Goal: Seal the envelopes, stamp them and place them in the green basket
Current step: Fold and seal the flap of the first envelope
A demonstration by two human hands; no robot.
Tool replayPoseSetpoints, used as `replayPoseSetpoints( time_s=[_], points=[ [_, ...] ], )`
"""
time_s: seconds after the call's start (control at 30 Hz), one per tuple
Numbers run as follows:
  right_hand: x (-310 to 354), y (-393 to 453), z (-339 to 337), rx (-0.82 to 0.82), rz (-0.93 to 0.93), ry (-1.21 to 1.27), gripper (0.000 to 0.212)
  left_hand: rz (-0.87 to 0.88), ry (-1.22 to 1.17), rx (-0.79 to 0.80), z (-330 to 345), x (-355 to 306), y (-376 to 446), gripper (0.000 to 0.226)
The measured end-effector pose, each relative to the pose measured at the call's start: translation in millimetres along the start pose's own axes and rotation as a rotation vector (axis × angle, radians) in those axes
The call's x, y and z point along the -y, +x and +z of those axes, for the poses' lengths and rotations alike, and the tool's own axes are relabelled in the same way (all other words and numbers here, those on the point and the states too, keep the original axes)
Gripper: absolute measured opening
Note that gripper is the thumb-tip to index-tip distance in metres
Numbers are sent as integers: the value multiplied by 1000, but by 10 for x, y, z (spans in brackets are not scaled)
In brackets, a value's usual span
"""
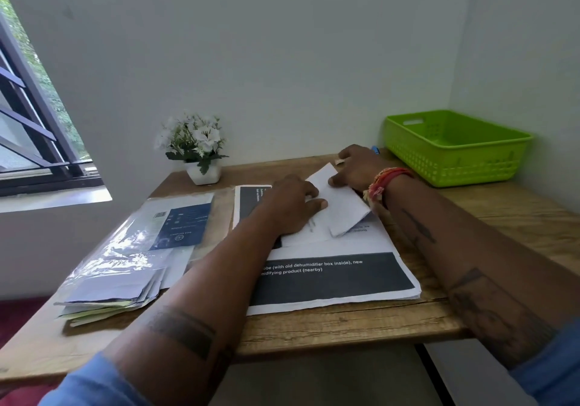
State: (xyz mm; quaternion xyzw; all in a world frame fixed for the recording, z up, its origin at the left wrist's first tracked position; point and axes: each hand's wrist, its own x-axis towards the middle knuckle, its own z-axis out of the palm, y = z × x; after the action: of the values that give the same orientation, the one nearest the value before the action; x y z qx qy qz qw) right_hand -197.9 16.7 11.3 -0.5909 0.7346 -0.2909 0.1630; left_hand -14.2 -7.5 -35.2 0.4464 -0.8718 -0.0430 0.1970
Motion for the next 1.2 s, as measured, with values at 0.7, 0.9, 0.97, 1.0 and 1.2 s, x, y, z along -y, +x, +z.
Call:
replayPoseSetpoints(
  time_s=[0.7, 0.9, 0.97, 1.0, 1.2],
  points=[
    [78, -128, 170, 324, -180, 364, 16, -273, -417, -196, -208, -72, -94, 39],
    [94, -152, 114, 273, -310, -12, 18, -215, -349, -148, -202, 49, -95, 46],
    [98, -165, 108, 286, -320, -38, 16, -185, -304, -106, -213, 54, -102, 40],
    [101, -175, 99, 287, -330, -58, 16, -176, -286, -88, -208, 68, -95, 37],
    [112, -194, 93, 292, -355, -133, 19, -145, -173, -30, -128, 103, -95, 28]
  ],
)
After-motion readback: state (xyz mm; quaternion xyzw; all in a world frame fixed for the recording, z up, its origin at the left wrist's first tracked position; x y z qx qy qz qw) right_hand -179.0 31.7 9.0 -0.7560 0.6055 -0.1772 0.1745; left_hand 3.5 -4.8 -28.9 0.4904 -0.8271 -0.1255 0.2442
